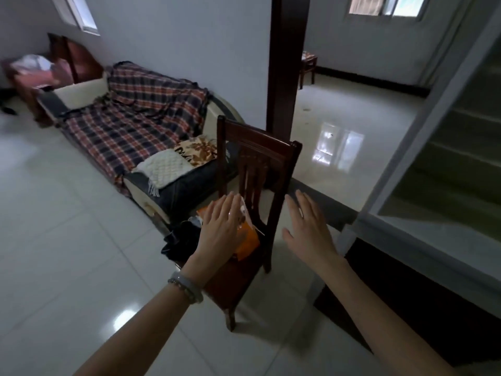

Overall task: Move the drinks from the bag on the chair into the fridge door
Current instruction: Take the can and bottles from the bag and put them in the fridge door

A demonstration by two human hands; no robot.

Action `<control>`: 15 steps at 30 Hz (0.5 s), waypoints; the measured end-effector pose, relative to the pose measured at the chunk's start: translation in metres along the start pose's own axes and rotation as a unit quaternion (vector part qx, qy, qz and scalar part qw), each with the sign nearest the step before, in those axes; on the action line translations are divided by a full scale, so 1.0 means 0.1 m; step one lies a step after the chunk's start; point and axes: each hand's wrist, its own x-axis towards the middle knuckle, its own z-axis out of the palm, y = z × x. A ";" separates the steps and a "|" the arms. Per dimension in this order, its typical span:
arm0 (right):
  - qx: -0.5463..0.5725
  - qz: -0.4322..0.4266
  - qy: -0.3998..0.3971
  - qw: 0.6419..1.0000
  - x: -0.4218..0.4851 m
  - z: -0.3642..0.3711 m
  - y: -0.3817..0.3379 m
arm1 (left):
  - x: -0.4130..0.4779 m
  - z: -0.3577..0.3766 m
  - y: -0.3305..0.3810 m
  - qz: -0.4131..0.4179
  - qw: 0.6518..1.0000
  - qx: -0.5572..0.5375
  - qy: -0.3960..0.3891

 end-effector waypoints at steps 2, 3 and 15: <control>0.017 -0.020 -0.012 1.000 0.18 0.14 -0.09 | 0.03 0.06 -0.18 -0.015 1.000 -0.004 0.006; 0.021 -0.029 -0.018 0.999 0.27 0.20 -0.12 | 0.05 0.10 -0.26 -0.022 1.000 -0.007 0.011; 0.033 -0.118 -0.059 0.991 1.40 0.86 0.05 | 0.74 0.68 -0.69 -0.125 0.991 -0.034 -0.028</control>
